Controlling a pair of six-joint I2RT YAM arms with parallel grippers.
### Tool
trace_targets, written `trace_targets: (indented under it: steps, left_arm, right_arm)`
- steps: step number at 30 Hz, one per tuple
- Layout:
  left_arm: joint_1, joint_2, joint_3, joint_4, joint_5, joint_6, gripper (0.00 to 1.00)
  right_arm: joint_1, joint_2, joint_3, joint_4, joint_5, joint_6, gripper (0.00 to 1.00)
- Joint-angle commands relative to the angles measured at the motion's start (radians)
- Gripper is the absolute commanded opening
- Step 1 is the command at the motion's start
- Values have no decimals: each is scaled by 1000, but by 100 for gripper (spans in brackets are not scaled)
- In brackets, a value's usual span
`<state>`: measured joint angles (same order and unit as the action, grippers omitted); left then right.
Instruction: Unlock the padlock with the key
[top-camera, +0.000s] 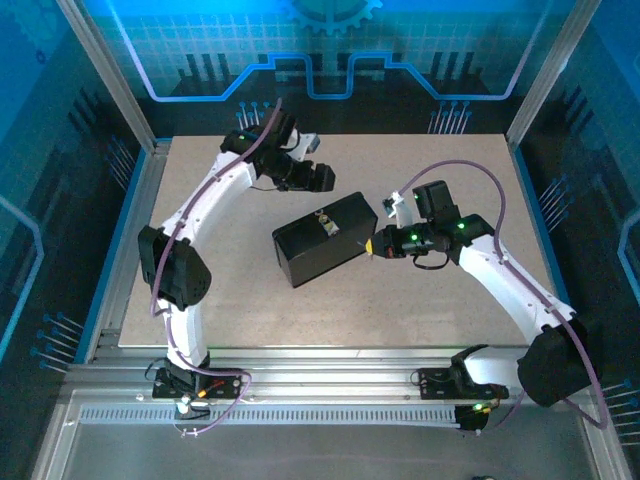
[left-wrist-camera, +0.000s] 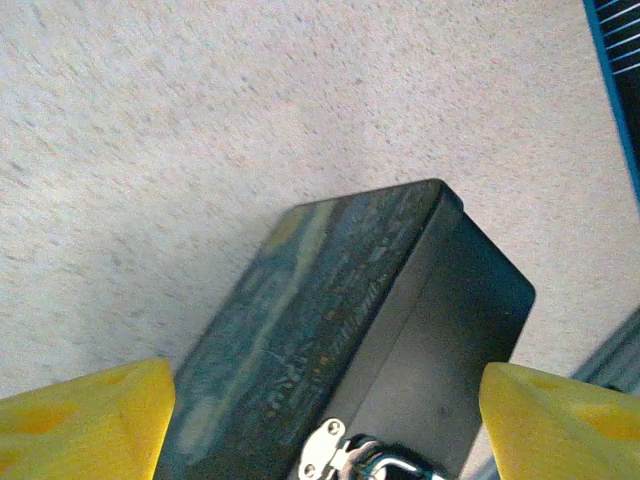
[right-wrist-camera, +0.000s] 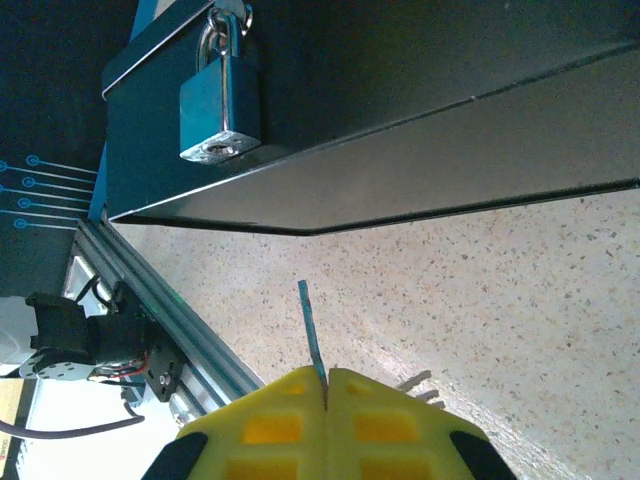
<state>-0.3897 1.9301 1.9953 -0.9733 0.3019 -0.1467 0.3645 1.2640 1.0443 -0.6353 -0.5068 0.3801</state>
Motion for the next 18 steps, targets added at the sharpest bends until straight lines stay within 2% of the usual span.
trace_targets:
  steps: [1, 5, 9, 13, 16, 18]
  left_arm:
    - [-18, -63, 12, -72, -133, 197, 79]
    - [-31, -196, -143, 54, -102, 445, 76]
    - [-28, -301, -253, 143, 50, 767, 82]
    - [-12, -323, -270, 58, 241, 1105, 84]
    - [-14, -300, -251, 4, 330, 1217, 83]
    - [-22, -283, -253, -33, 352, 1289, 83]
  right_arm:
    - [-12, 3, 6, -39, -42, -66, 0]
    - [-20, 10, -4, -18, -64, -81, 0]
    - [-26, 23, -21, 14, -101, -72, 0]
    - [-28, 37, -10, -2, -117, -90, 0]
    - [-41, 39, -1, -10, -142, -107, 0]
    - [-60, 37, 3, -10, -176, -109, 0]
